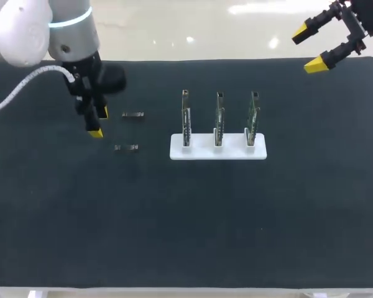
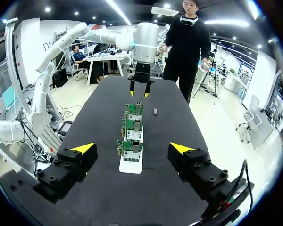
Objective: Pick up the optical module with the left hand, and insert it into the network port with the right hand.
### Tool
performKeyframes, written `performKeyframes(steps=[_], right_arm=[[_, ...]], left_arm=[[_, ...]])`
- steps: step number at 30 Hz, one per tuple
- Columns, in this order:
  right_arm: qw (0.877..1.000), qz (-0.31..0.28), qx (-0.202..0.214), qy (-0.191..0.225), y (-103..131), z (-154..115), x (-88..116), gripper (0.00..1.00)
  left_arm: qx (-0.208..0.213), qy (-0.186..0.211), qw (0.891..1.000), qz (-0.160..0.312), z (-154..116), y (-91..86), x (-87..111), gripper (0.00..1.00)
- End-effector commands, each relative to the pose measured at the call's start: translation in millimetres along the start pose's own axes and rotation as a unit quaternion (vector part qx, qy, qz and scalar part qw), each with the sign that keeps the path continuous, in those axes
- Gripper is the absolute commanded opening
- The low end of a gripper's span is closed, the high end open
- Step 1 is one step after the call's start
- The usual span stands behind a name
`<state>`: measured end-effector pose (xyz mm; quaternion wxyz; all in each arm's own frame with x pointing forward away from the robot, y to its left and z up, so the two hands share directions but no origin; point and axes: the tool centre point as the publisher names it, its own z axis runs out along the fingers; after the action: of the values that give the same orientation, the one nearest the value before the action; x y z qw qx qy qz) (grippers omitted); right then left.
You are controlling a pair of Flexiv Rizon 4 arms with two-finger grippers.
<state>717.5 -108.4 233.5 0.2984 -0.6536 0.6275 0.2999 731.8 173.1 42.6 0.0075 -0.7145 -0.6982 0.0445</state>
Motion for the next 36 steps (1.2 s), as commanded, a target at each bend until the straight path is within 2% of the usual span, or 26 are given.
performKeyframes(steps=[1, 18, 36], right_arm=[[1.0, 0.0, 0.0, 0.0, -1, 0, 0, 1.0], [1.0, 0.0, 0.0, 0.0, -1, 0, 0, 1.0], [1.0, 0.0, 0.0, 0.0, -1, 0, 0, 1.0]], left_arm=[[-0.01, 0.003, 1.0, -0.001, 6, -6.0, -3.6, 1.0], [-0.045, 0.002, 0.999, -0.028, 28, -1.6, -21.1, 1.0], [-0.047, 0.01, 0.998, -0.03, 42, -11.4, -27.0, 1.0]])
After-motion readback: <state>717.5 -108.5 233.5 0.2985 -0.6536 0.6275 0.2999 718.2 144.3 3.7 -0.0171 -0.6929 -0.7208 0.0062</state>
